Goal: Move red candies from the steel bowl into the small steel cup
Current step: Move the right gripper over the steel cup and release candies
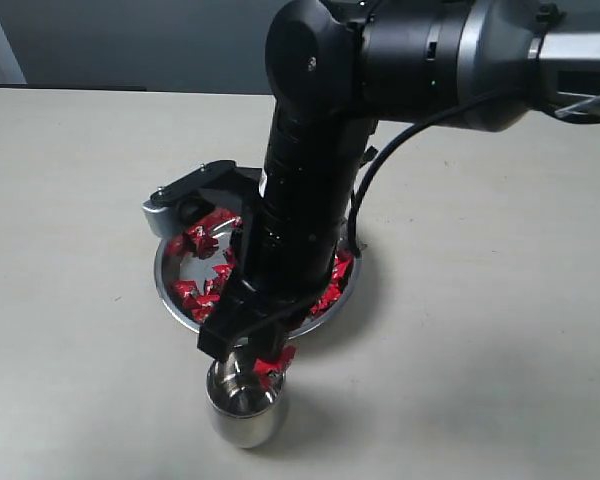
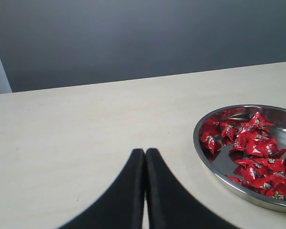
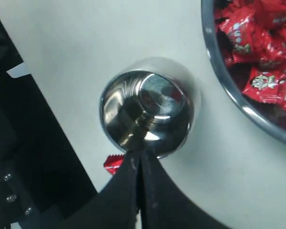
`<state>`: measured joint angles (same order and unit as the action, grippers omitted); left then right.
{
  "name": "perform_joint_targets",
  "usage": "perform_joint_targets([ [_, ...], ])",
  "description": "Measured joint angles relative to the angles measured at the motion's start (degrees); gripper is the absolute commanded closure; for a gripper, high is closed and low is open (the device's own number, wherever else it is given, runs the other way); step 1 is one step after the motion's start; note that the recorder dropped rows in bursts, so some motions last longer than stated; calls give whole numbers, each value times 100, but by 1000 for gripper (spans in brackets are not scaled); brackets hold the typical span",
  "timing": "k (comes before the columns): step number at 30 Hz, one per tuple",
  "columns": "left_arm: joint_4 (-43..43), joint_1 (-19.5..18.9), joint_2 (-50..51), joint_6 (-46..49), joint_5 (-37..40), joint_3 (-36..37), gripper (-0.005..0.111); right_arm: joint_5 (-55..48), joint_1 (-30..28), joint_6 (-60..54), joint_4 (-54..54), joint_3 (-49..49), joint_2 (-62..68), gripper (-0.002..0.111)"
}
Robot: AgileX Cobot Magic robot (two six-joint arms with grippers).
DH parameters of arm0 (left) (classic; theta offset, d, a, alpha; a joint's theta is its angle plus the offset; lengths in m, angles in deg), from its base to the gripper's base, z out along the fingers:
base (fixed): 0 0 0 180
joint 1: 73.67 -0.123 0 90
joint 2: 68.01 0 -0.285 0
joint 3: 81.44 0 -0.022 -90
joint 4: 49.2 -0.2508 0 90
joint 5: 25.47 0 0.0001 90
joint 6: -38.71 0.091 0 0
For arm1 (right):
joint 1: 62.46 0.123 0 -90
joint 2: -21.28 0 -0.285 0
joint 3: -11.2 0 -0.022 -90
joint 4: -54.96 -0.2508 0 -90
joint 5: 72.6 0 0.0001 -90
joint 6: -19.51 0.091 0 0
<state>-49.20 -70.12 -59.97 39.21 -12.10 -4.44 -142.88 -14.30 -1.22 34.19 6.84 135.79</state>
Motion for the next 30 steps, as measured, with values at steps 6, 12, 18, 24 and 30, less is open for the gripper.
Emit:
perform_joint_targets([
  [6,0,0,0,0,0,0,106,0,0,-44,-171,42,-36,108],
  [12,0,0,0,0,0,0,106,76,0,-158,-227,42,-36,108],
  [18,0,0,0,0,0,0,106,168,0,-398,-357,42,-36,108],
  [24,0,0,0,0,0,0,106,287,9,-463,-385,42,-58,97],
  [30,0,0,0,0,0,0,106,296,9,-518,-374,42,-58,65],
])
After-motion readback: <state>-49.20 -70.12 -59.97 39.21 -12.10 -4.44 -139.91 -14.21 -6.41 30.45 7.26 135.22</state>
